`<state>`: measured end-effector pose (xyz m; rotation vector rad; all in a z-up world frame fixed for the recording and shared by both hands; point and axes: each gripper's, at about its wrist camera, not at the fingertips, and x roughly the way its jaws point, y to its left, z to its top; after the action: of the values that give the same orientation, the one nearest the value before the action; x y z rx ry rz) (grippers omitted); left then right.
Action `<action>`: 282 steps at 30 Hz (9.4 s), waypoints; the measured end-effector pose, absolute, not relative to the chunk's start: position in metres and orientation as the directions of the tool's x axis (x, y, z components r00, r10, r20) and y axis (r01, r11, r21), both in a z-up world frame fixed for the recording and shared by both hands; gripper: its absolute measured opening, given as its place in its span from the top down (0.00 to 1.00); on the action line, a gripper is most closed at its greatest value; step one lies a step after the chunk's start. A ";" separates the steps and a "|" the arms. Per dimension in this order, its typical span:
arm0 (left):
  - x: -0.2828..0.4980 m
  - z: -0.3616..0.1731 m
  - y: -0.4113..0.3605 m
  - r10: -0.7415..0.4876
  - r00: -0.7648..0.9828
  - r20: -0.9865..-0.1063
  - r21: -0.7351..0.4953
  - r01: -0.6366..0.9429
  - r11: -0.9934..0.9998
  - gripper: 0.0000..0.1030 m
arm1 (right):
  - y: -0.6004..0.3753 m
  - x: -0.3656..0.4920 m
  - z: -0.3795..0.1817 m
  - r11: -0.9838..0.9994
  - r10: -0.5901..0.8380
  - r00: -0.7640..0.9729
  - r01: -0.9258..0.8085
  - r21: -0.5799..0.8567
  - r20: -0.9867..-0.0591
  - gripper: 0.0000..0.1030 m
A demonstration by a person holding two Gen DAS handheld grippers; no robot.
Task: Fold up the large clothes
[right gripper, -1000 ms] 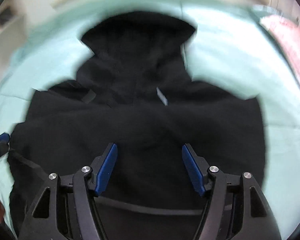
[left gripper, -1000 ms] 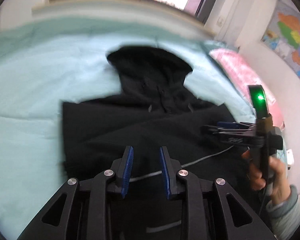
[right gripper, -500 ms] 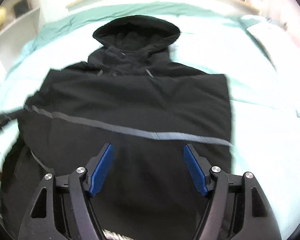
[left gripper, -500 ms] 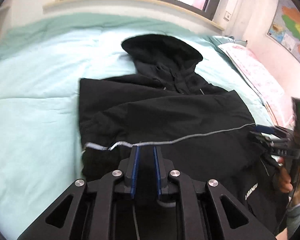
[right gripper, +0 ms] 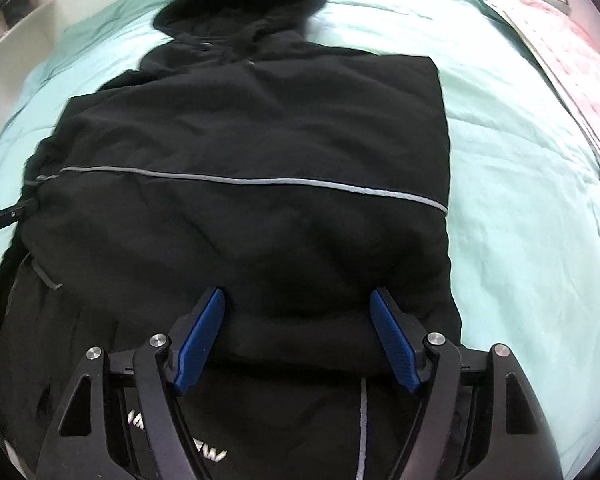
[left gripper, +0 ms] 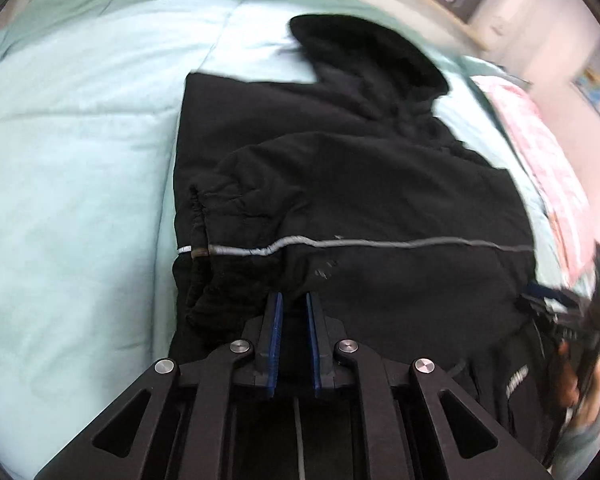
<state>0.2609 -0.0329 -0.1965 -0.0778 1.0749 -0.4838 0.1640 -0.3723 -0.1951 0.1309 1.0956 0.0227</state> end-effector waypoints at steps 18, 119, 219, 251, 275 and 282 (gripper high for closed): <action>0.365 0.039 -0.070 -0.415 0.510 -0.753 -0.202 0.421 0.884 0.43 | -0.422 0.281 0.044 0.967 0.131 0.630 0.089 0.239 -0.765 0.26; 0.480 -0.060 -0.160 -0.714 0.272 -0.645 -0.347 0.728 0.591 0.84 | -0.359 0.410 -0.019 0.918 0.363 0.600 -0.359 0.166 -0.713 0.85; -0.010 -0.204 0.154 -0.708 0.294 -0.642 -0.639 0.305 0.706 0.49 | -0.438 -0.145 -0.193 0.866 0.219 0.498 0.297 0.403 -0.839 0.55; 0.076 -0.071 0.130 -0.712 0.538 -0.451 -0.570 0.439 0.694 0.86 | -0.416 -0.054 -0.027 0.865 0.216 0.768 0.135 0.482 -0.603 0.86; 0.374 -0.219 0.014 -0.399 0.533 -0.746 -0.362 0.178 0.915 0.81 | -0.451 0.235 -0.188 0.850 0.112 0.590 0.360 0.385 -0.800 0.81; 0.324 -0.161 0.045 -0.526 0.518 -0.675 -0.383 0.363 0.849 0.69 | -0.465 0.191 -0.127 0.861 0.238 0.625 0.218 0.459 -0.743 0.63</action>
<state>0.3239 0.0447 -0.1609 -0.2040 0.8772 -0.5374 0.1909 -0.4655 -0.1265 0.5518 0.9081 0.0124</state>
